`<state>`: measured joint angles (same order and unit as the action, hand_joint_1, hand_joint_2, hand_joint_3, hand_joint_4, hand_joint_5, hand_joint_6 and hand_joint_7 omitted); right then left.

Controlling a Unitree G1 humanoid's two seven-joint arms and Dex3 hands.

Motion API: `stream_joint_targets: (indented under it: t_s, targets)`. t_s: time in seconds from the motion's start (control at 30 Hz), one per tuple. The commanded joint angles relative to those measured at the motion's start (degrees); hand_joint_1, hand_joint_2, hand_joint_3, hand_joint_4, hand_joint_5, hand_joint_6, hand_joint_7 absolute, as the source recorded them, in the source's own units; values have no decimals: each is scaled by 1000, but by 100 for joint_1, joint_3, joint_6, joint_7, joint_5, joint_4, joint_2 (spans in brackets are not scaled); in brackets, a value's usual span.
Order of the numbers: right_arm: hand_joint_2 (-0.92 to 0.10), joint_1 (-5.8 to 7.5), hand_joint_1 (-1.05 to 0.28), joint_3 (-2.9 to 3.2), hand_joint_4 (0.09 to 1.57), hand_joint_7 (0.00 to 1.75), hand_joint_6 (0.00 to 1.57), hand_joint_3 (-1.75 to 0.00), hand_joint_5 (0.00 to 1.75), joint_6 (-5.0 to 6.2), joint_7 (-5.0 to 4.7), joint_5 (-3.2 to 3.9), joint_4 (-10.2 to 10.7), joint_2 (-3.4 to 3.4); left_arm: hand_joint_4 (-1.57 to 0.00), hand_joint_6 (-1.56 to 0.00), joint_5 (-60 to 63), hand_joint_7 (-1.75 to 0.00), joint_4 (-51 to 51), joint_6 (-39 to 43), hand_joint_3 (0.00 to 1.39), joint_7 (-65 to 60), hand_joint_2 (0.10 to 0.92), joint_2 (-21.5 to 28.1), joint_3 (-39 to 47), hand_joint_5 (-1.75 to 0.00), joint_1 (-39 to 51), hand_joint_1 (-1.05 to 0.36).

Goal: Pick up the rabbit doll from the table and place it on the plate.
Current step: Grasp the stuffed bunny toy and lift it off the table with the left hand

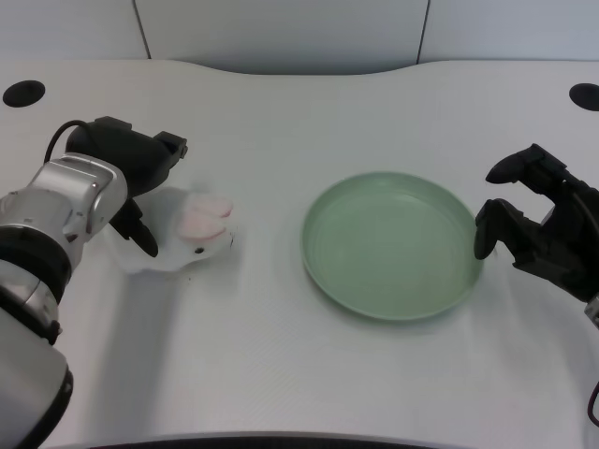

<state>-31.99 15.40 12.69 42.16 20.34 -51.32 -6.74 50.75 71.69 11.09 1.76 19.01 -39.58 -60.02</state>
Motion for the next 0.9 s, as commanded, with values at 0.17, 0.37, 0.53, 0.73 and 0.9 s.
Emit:
stream_joint_targets:
  t_s: [0.17,0.37,0.53,0.73,0.9]
  targets:
    - [-501,58,-381,37,800,1645,546,-886,1746,32,-71,48,119,-2,1,1,-240,-472,129,91,3,211,780,-121,72,-410,11,-909]
    - [-510,92,-382,49,791,1652,539,-899,1746,75,-17,66,119,-9,-11,-22,-603,-592,231,-15,0,439,687,-245,337,-523,71,-792]
    - [-508,175,-389,31,790,1651,535,-891,1746,-84,35,123,336,-15,-16,-40,-701,-636,290,-97,3,703,649,-278,380,-588,99,-725]
    - [-510,250,-377,9,787,1652,543,-889,1746,-107,-15,150,462,-6,-60,-129,-457,-540,287,-277,3,707,650,-285,138,-557,142,-698]
    - [-506,288,-394,11,793,1650,544,-889,1746,-92,24,159,491,-27,-172,-277,-197,-283,261,-219,3,600,721,-220,-156,-373,234,-786]
